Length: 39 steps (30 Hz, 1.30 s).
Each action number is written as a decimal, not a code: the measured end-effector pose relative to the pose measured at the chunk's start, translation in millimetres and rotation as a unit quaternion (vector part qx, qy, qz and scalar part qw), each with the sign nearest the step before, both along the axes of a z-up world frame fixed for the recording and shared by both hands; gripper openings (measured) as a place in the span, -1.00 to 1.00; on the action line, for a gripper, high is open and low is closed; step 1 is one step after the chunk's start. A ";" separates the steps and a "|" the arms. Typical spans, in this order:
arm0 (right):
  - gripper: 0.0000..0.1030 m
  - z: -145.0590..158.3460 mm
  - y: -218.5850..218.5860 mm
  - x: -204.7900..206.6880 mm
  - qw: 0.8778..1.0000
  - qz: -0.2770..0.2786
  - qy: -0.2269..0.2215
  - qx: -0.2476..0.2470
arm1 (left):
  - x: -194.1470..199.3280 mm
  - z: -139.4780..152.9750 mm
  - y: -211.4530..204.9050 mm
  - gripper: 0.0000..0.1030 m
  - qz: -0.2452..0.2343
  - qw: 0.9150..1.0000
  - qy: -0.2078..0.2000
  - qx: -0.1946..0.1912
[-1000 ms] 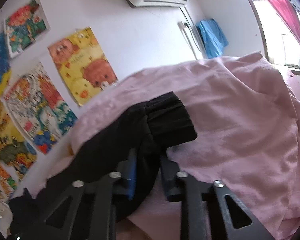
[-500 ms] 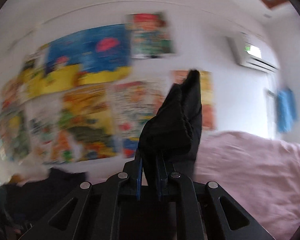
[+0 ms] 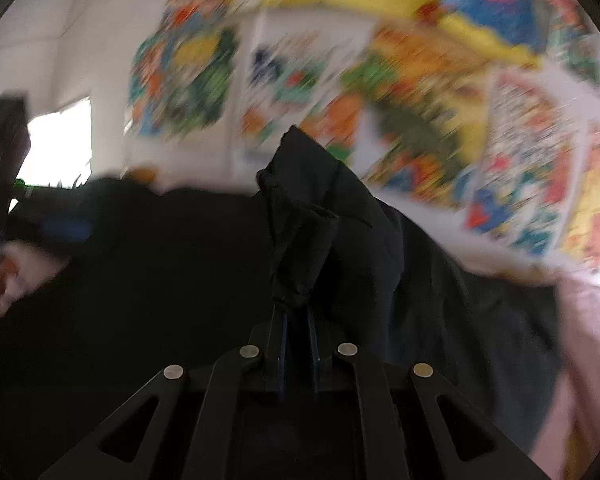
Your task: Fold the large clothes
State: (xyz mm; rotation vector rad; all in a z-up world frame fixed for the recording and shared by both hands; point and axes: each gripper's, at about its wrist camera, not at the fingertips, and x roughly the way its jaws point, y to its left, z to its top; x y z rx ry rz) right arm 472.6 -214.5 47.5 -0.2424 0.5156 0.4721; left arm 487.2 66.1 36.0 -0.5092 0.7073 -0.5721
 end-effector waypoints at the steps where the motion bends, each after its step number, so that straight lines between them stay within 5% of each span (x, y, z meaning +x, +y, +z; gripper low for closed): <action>1: -0.82 -11.5 3.8 1.2 1.000 0.016 0.023 -0.003 | 4.8 -3.5 -0.2 0.98 -0.005 1.000 0.011 -0.012; 7: -0.82 -60.2 38.4 5.4 0.991 0.071 0.115 -0.027 | 41.4 -32.9 -12.0 0.96 -0.019 0.997 0.070 -0.026; 13: -0.81 -68.8 37.6 -3.1 0.990 0.067 0.123 -0.013 | 60.8 -60.8 -23.5 0.83 -0.012 0.992 0.125 -0.012; 17: -0.80 -69.4 37.4 -0.7 0.988 0.067 0.138 -0.003 | 67.7 -73.5 -28.6 -0.01 -0.021 0.987 0.155 -0.025; 20: -0.80 -69.2 36.8 -5.1 0.989 0.066 0.134 -0.008 | 69.4 -74.3 -33.3 -0.36 -0.029 0.987 0.156 -0.038; 21: -0.79 -69.0 37.1 -8.0 0.989 0.065 0.132 -0.012 | 69.3 -73.2 -35.8 -0.63 -0.031 0.987 0.152 -0.035; 24: -0.66 -69.2 36.1 -14.0 0.989 0.073 0.130 -0.019 | 66.9 -65.7 -41.0 -0.92 -0.027 0.990 0.139 -0.019; 28: -0.37 -62.7 26.8 -24.7 0.989 0.082 0.123 -0.019 | 60.3 -47.3 -45.1 -0.96 0.007 0.995 0.096 0.037; 31: -0.05 -47.8 8.2 -34.9 0.991 0.087 0.100 0.001 | 50.5 -16.1 -37.8 -0.97 0.044 0.995 0.028 0.084; 32: 0.12 -42.2 1.1 -36.4 0.992 0.086 0.087 0.010 | 46.6 -3.3 -32.1 -0.97 0.059 0.993 0.000 0.098; 35: 0.20 -21.7 -25.9 -39.2 0.995 0.071 0.041 0.049 | 37.8 14.1 -22.3 -0.97 0.093 0.984 -0.048 0.141; 39: 0.32 -12.8 -55.9 -19.5 0.998 -0.036 0.002 0.046 | 39.7 8.6 -13.2 -0.97 0.147 0.960 -0.077 0.225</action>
